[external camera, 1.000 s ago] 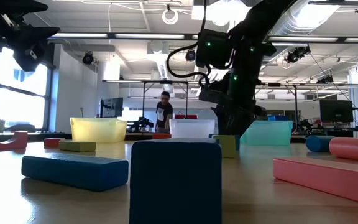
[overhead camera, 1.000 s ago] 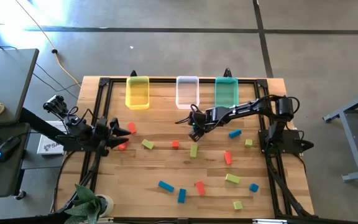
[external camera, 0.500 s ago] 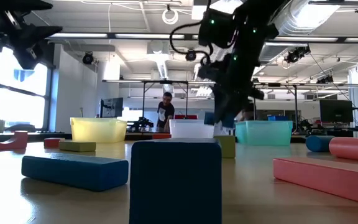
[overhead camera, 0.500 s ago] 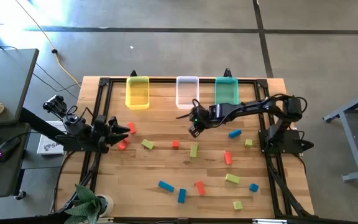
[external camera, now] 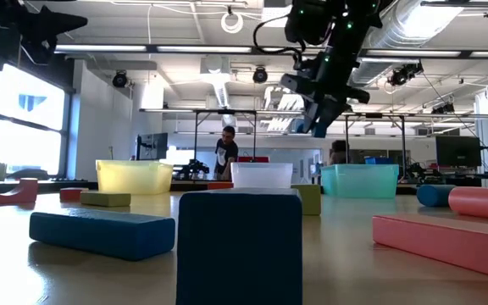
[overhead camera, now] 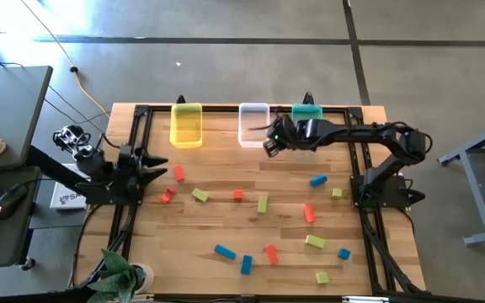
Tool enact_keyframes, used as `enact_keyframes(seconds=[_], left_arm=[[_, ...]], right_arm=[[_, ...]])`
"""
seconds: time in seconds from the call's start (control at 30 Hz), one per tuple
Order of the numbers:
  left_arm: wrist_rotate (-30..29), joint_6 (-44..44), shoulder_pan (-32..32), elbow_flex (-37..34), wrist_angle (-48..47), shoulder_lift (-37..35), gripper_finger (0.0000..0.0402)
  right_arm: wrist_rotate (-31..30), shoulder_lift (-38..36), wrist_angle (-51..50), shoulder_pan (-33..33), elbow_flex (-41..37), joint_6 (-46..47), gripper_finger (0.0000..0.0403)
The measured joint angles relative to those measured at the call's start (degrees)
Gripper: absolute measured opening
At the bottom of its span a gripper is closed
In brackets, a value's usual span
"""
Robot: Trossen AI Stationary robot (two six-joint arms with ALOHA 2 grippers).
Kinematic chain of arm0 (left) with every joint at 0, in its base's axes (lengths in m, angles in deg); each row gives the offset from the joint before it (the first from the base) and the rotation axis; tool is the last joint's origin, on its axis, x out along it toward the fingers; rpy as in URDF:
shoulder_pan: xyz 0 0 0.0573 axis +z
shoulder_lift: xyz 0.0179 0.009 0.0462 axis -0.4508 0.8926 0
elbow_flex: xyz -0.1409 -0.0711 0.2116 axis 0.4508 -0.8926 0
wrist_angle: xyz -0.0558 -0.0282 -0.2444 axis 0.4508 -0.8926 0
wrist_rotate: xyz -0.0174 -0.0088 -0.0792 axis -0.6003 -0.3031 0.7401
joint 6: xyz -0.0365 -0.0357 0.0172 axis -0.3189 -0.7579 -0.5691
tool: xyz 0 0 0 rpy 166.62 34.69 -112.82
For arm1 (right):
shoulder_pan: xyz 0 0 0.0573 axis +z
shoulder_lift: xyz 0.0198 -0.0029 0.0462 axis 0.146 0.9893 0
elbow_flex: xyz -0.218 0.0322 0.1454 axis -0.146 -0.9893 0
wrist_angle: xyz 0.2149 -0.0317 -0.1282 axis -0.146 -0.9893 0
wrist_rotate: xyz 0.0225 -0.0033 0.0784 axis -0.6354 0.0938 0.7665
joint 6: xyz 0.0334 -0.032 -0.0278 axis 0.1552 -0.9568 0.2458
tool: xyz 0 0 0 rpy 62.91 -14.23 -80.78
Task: Sort & place blocks by color
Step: Put the blue block into the green bin
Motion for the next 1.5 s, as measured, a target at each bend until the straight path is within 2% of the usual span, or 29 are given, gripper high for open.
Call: enact_keyframes(seconds=[0.33,0.47,0.6,0.97,1.2,1.3,1.5], left_arm=[[-8.6,-7.7,0.0,7.1,-9.5,9.7,0.0172],[-9.3,-11.8,1.6,8.3,-11.1,13.2,0.0172],[-8.3,-14.3,5.1,8.4,-11.1,16.4,0.0172],[8.3,-17.5,21.0,8.4,-11.2,25.8,0.0172],[22.2,-17.5,31.2,8.4,-13.7,32.4,0.0172],[27.3,-20.1,34.8,8.4,-16.2,35.0,0.0172],[35.1,-28.4,39.8,8.4,-19.2,39.4,0.0172]], right_arm=[[0.2,-0.4,-4.0,-10.4,0.0,-7.8,0.0103],[1.2,-0.4,-5.8,-14.8,0.0,-10.5,0.0103],[4.8,-0.4,-6.8,-18.9,0.0,-12.6,0.0103],[15.3,1.4,-9.0,-27.1,-0.1,-14.1,0.0103],[18.5,4.4,-9.3,-27.9,-0.2,-16.6,0.0103],[19.6,5.2,-9.2,-27.9,-0.2,-17.6,0.0105],[17.5,5.5,-9.2,-27.6,-0.2,-19.3,0.0182]])
